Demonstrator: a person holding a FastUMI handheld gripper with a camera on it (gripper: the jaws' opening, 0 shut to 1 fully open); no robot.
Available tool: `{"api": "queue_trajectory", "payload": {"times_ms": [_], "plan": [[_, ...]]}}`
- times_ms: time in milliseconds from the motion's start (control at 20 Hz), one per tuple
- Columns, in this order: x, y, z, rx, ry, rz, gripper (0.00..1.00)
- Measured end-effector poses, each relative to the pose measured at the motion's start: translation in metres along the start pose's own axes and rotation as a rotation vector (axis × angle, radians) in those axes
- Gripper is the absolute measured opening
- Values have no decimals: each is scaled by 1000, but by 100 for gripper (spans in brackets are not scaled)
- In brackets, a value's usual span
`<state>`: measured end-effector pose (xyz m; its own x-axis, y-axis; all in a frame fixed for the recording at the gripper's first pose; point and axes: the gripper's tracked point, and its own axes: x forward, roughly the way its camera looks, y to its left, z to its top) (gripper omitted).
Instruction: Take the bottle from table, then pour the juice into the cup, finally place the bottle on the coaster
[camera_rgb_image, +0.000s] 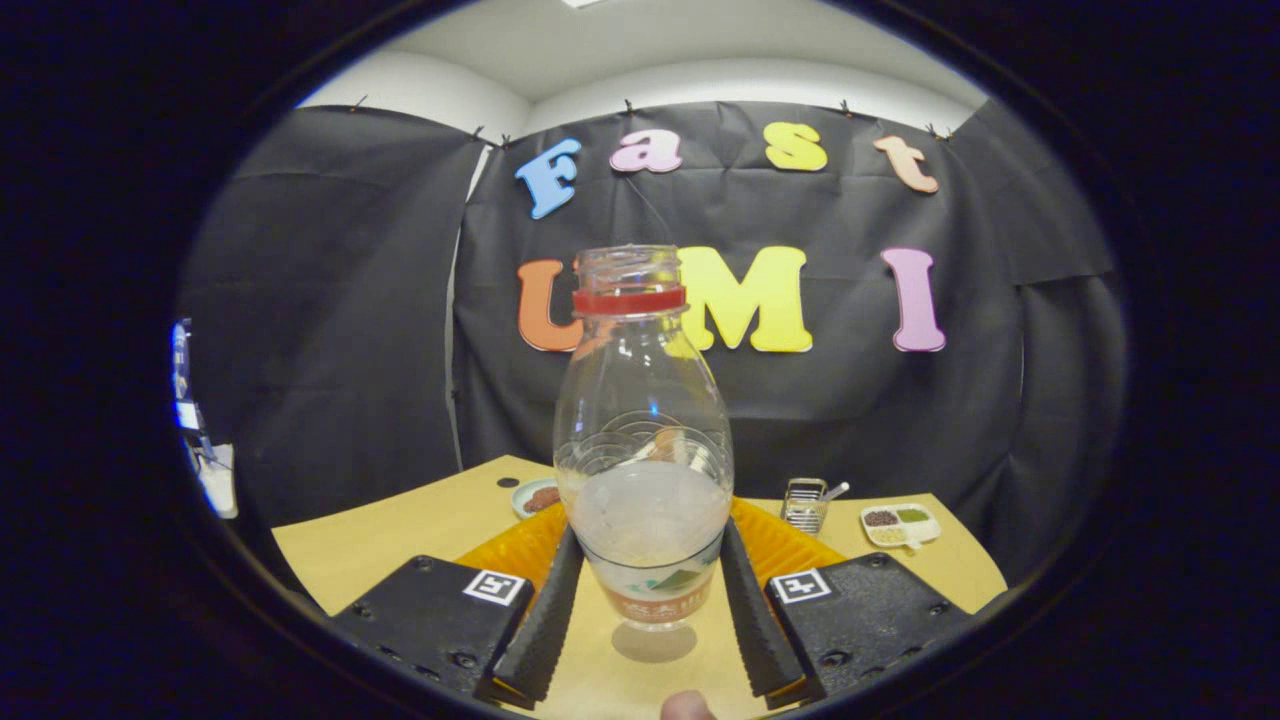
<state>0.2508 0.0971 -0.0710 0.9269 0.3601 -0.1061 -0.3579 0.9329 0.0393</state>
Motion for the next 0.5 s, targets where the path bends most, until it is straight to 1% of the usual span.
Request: {"api": "queue_trajectory", "payload": {"times_ms": [300, 500], "plan": [[48, -3, -61, 15, 110, 8, 75], [68, -6, -109, 15, 189, 3, 75]]}}
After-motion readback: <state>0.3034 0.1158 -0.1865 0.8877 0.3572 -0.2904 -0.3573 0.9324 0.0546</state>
